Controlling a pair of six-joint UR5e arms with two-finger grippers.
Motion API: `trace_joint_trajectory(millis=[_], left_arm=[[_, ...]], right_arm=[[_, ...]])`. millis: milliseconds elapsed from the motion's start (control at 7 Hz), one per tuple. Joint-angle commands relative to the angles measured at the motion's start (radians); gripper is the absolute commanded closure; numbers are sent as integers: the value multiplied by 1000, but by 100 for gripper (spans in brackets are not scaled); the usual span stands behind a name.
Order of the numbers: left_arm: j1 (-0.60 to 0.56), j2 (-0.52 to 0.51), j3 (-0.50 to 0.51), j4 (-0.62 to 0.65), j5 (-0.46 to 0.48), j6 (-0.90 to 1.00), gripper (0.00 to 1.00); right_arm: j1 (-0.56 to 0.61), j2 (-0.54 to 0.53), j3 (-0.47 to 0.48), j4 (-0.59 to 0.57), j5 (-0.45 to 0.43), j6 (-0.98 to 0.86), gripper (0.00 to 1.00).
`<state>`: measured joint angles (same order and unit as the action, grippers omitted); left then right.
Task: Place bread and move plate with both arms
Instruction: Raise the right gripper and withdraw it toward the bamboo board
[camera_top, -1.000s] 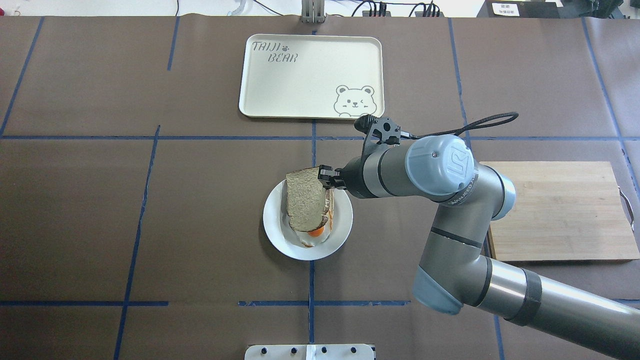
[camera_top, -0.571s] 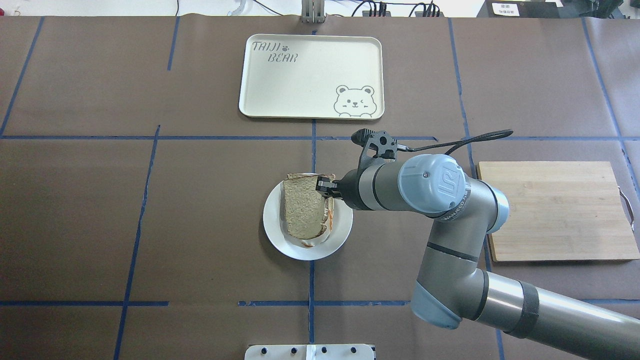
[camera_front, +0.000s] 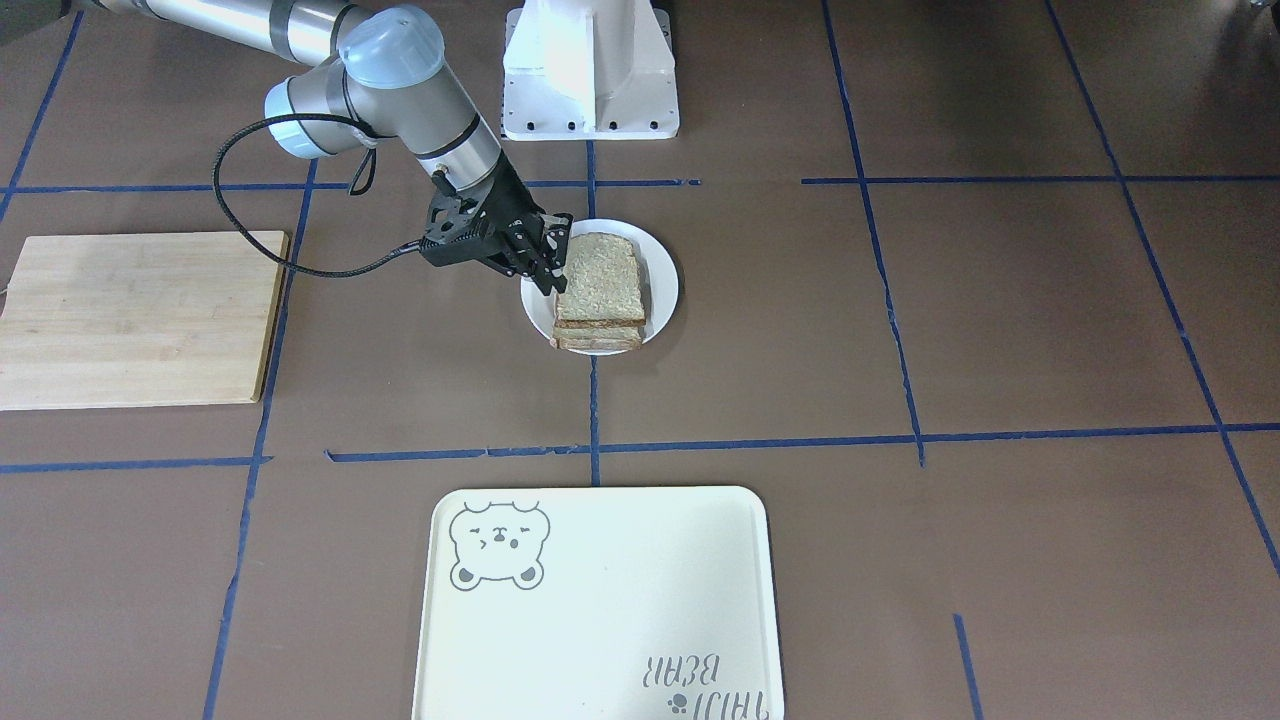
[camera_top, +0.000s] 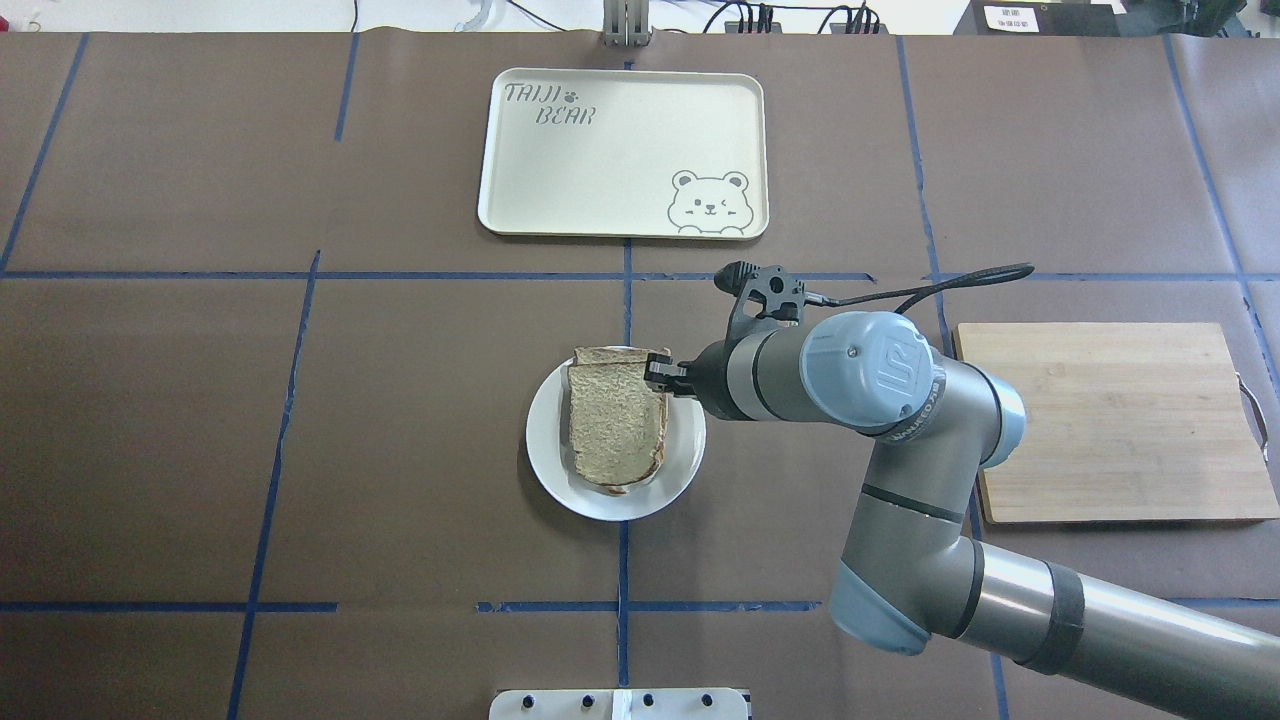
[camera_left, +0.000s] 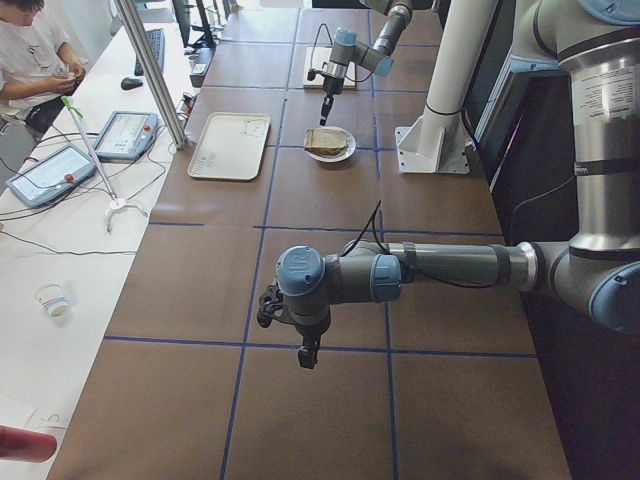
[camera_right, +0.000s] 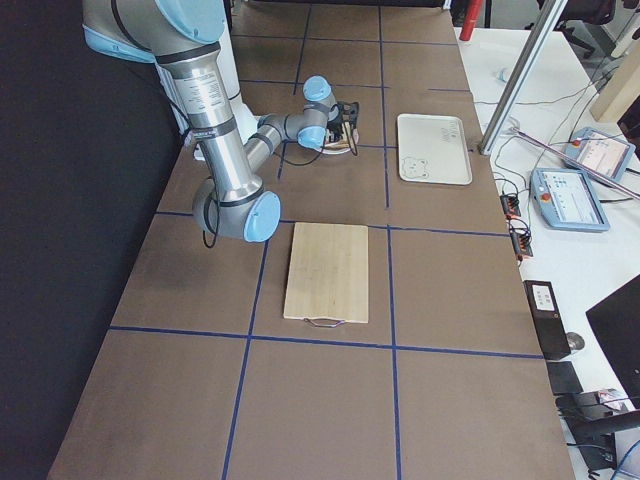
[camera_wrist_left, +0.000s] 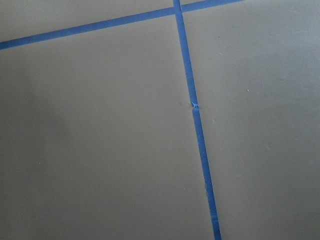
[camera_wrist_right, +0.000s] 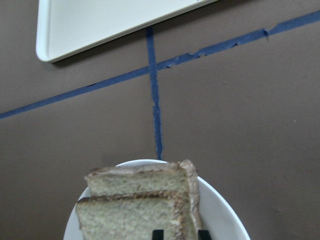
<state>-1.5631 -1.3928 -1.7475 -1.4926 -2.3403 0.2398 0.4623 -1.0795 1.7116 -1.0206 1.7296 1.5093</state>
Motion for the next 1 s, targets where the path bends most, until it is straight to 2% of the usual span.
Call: trace_joint_trajectory(millis=[0,143,286,429,714,857], left_arm=[[0,0,-1,0,-1,-1,0],[0,-2,-4,-5,3,-2,0],[0,-9,2,-61,3,-7,0],[0,-21,3,-149,3,-7,0],[0,-37,5,-309,3,-10,0],[0,-43,3,-320,1,-34,0]], right_arm=[[106,6,6,-161,148,-68,0],[202,-5,11,-246,277,-196,0],[293,-7,13,-351,356,-321,0],[376,-10,17,-466,384,-480,0],[563,-153,154,-689,476,-935,0],[657,-272,228,-761,482,-1168,0]])
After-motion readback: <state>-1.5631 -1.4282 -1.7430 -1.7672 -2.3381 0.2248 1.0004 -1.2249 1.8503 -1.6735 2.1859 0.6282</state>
